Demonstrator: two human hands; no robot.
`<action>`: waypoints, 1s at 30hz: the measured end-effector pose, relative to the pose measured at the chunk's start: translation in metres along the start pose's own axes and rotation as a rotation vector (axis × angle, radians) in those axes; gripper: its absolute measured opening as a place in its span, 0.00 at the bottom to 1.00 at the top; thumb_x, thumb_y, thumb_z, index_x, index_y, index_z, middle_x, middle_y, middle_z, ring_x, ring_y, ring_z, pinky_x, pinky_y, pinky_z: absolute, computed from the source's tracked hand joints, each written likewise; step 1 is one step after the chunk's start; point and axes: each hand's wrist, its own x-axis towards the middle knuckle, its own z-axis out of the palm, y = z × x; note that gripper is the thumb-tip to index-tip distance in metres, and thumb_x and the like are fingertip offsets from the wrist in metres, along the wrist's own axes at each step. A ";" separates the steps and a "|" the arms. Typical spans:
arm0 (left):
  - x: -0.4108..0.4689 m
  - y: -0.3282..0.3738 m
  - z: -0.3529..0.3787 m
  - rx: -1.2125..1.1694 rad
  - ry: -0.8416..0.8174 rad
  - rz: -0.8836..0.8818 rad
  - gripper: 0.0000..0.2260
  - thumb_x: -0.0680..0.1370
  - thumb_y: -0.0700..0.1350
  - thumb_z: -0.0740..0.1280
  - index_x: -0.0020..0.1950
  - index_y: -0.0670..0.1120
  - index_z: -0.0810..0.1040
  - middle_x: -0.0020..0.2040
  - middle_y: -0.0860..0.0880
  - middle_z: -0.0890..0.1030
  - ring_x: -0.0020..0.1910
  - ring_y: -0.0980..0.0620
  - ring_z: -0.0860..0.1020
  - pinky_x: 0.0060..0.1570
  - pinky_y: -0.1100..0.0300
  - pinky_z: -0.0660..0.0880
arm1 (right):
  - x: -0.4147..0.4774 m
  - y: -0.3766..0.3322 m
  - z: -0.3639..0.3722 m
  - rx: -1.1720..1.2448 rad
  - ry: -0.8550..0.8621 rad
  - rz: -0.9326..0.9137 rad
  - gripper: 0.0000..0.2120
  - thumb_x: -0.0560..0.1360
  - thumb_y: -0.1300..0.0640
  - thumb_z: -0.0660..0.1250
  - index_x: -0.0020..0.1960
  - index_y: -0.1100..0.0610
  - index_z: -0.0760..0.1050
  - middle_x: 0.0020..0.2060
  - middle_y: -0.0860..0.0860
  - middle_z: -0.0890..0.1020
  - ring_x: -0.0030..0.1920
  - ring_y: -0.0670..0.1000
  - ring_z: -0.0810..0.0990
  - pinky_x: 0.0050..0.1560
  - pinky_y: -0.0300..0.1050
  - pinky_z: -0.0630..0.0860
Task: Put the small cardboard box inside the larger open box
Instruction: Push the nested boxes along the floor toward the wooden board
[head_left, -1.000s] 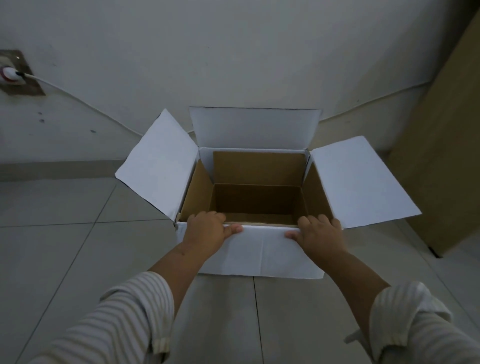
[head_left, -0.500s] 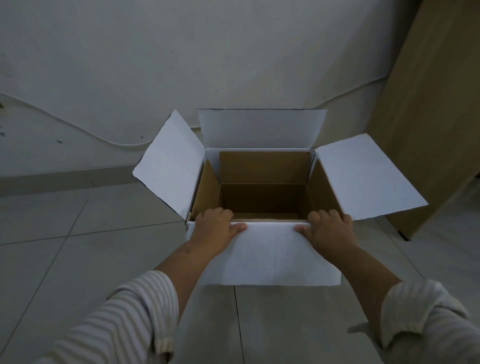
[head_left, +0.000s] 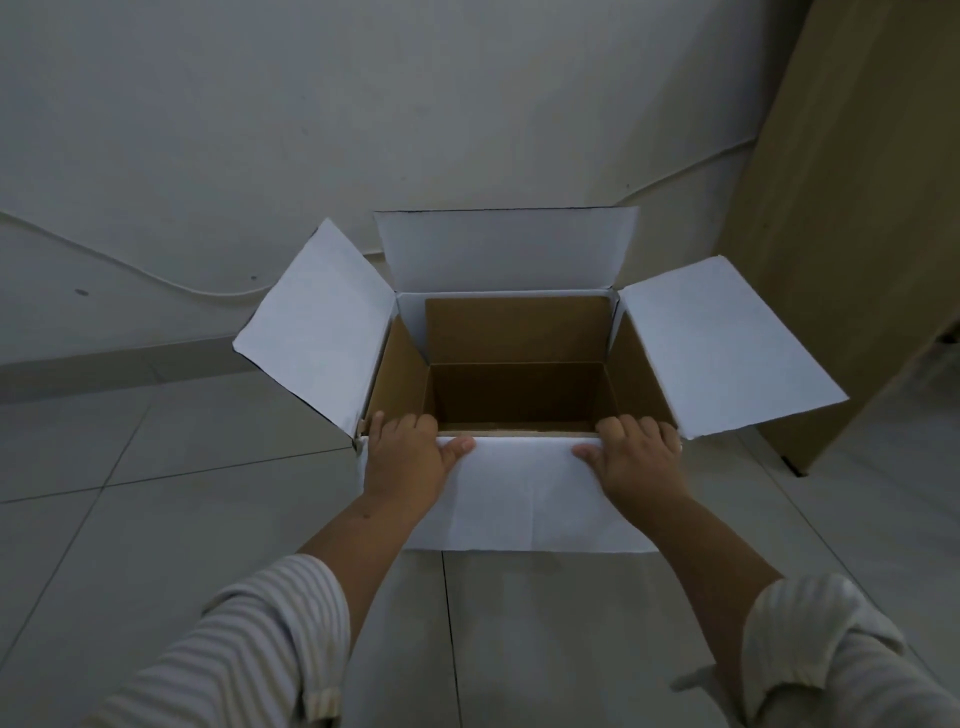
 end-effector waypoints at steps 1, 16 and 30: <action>0.004 0.006 0.002 0.001 -0.001 0.003 0.26 0.75 0.66 0.55 0.53 0.45 0.78 0.54 0.46 0.81 0.58 0.47 0.76 0.75 0.49 0.53 | 0.003 0.006 0.000 0.003 0.008 0.007 0.18 0.76 0.41 0.55 0.55 0.54 0.72 0.53 0.53 0.78 0.56 0.55 0.72 0.66 0.55 0.62; 0.079 0.110 0.031 -0.038 -0.137 -0.020 0.24 0.76 0.64 0.57 0.55 0.47 0.76 0.56 0.48 0.80 0.59 0.49 0.75 0.74 0.51 0.55 | 0.081 0.109 -0.023 -0.026 -0.046 0.074 0.17 0.76 0.42 0.57 0.56 0.53 0.73 0.54 0.52 0.79 0.59 0.55 0.73 0.71 0.56 0.56; 0.128 0.144 0.032 -0.034 -0.308 -0.093 0.21 0.77 0.62 0.57 0.57 0.47 0.76 0.57 0.47 0.79 0.60 0.48 0.74 0.74 0.48 0.54 | 0.133 0.143 -0.031 -0.016 -0.169 0.059 0.17 0.77 0.42 0.56 0.57 0.52 0.72 0.57 0.53 0.77 0.63 0.56 0.70 0.72 0.58 0.51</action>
